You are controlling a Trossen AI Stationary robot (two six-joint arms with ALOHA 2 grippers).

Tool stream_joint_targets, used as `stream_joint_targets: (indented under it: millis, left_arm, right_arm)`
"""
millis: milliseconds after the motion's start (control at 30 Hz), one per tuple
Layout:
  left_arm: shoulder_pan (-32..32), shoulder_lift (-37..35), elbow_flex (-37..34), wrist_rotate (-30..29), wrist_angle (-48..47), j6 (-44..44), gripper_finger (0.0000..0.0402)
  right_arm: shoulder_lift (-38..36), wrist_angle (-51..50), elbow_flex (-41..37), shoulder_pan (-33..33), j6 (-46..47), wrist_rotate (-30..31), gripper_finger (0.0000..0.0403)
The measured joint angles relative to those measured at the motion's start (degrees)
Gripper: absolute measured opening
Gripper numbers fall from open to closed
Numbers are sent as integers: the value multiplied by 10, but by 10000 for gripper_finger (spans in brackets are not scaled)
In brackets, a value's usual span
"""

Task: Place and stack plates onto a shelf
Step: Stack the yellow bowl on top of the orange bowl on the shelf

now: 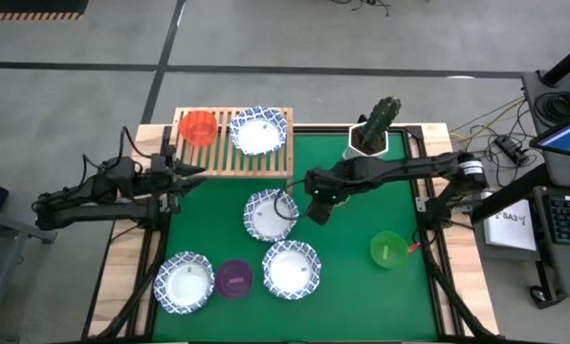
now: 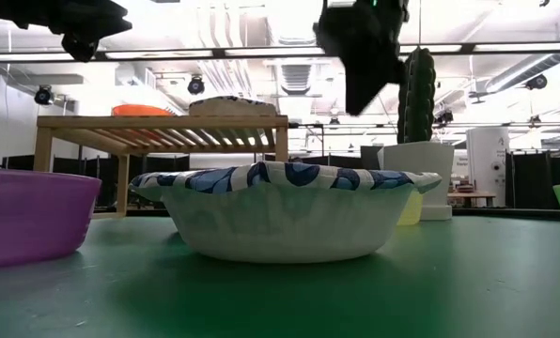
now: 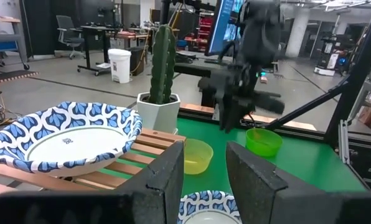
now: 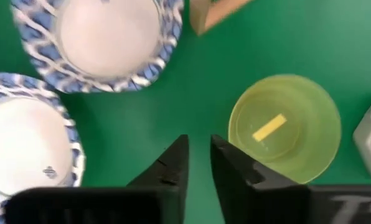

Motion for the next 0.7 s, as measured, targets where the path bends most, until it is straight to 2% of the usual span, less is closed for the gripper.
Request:
stream_joint_targets:
  millis: [200, 300, 700]
  left_arm:
    - [0, -3, -5, 0, 0, 0, 103]
    - [0, -4, -6, 0, 1, 0, 103]
    - [0, -6, -6, 0, 2, 0, 103]
  right_arm:
    - [41, 6, -18, -4, 18, -1, 141]
    - [68, 6, -19, -8, 20, -1, 164]
    - [154, 11, -19, -32, 22, 5, 170]
